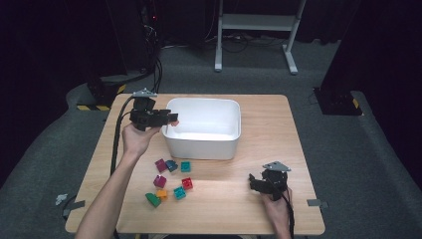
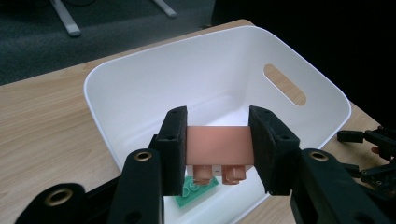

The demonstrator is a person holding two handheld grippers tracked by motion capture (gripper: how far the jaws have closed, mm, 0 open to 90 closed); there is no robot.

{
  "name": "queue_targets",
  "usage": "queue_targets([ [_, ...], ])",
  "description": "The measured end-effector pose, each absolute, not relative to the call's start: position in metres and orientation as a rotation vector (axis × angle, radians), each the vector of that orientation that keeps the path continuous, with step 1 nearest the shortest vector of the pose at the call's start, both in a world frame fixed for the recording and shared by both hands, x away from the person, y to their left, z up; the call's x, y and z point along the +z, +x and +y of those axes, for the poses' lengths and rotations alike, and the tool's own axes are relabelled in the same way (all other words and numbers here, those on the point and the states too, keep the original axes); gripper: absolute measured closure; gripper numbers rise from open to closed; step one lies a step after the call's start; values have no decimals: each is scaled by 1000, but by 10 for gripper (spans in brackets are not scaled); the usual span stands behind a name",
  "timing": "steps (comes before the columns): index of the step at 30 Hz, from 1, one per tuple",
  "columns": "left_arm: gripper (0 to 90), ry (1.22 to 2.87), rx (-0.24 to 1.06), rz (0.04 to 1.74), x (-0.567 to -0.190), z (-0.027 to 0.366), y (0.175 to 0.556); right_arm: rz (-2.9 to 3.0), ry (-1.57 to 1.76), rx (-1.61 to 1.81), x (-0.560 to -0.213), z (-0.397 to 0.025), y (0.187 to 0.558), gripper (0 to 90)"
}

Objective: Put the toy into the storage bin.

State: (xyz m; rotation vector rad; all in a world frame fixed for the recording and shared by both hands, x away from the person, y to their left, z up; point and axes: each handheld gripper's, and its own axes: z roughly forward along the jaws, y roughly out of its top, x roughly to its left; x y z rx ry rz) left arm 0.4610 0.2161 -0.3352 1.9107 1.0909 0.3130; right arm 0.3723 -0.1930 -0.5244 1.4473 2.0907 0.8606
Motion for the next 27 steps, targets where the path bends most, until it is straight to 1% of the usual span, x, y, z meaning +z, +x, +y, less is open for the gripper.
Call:
queue_targets([
  [27, 583, 1905, 334, 1126, -351, 190, 489, 2090, 1447, 860, -524, -193, 372, 162],
])
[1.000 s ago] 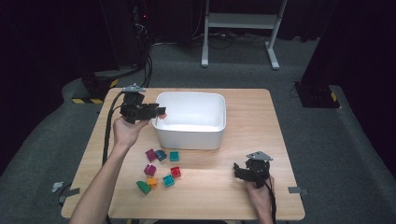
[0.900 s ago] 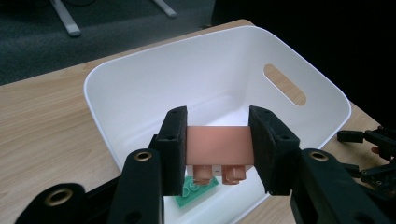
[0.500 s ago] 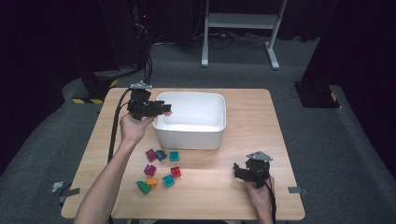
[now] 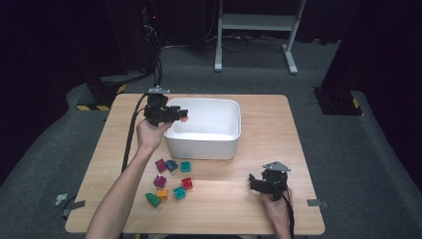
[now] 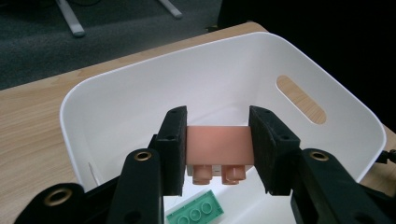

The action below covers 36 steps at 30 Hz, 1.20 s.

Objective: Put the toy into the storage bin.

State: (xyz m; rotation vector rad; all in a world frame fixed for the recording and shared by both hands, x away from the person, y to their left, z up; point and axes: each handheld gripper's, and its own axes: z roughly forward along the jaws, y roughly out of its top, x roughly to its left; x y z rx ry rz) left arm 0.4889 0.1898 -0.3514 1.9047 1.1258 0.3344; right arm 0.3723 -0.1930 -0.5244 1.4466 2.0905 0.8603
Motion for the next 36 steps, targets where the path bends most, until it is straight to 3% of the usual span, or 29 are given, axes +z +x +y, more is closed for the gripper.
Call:
queue_targets([
  [17, 573, 1951, 363, 1160, -371, 180, 499, 2091, 1446, 860, -524, -193, 372, 162],
  [22, 469, 1953, 376, 1169, -372, 179, 498, 2091, 1446, 860, -524, -193, 372, 162],
  [36, 360, 1906, 397, 1174, -368, 192, 486, 2091, 1446, 860, -524, -193, 372, 162],
])
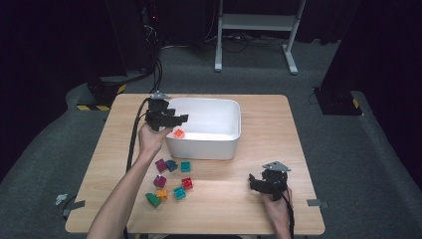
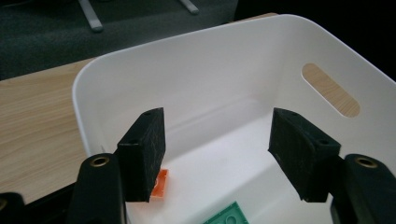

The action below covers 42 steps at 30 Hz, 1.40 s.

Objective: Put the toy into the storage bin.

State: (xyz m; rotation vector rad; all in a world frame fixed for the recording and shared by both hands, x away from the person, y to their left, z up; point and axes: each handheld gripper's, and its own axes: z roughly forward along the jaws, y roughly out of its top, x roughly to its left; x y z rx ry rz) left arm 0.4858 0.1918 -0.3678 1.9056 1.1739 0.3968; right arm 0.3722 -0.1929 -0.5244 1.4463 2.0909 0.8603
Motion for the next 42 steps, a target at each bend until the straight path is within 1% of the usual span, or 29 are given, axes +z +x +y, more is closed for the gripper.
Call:
queue_targets([
  [12, 339, 1889, 433, 1160, -352, 207, 468, 2091, 1446, 861, -524, -193, 372, 162],
  [24, 341, 1860, 480, 1160, -343, 231, 447, 2092, 1445, 862, -524, -193, 372, 166],
  [34, 347, 1851, 504, 1170, -347, 250, 429, 2092, 1445, 862, -524, -193, 372, 166],
  [42, 363, 1831, 492, 1193, -360, 267, 414, 2092, 1446, 863, -524, -193, 372, 166],
])
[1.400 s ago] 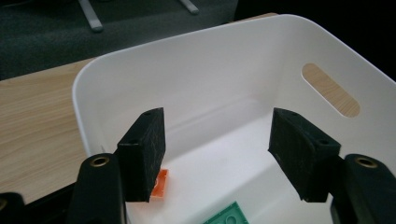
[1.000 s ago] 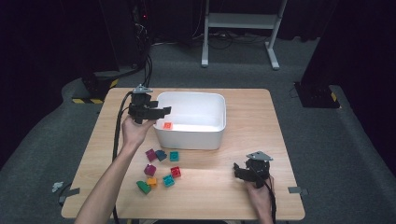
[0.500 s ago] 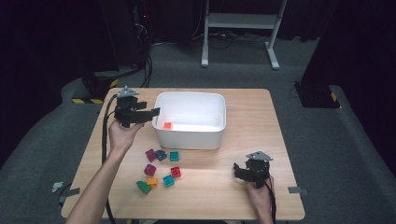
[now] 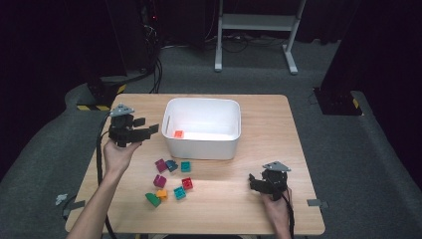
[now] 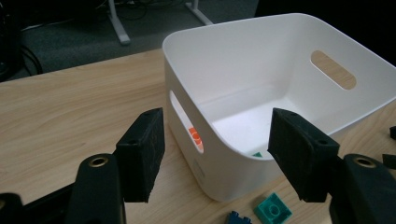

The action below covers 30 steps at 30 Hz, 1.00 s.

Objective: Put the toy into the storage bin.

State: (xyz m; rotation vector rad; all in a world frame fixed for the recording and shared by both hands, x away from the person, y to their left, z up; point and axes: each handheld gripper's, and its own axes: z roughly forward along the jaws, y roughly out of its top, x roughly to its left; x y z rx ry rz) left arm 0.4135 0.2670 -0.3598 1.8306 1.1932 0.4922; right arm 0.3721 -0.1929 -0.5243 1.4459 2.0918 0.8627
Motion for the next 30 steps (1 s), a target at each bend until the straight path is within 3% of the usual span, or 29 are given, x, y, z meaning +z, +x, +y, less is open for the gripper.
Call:
queue_targets([
  [30, 390, 1940, 413, 1248, -445, 275, 381, 2092, 1445, 863, -524, -193, 372, 166],
])
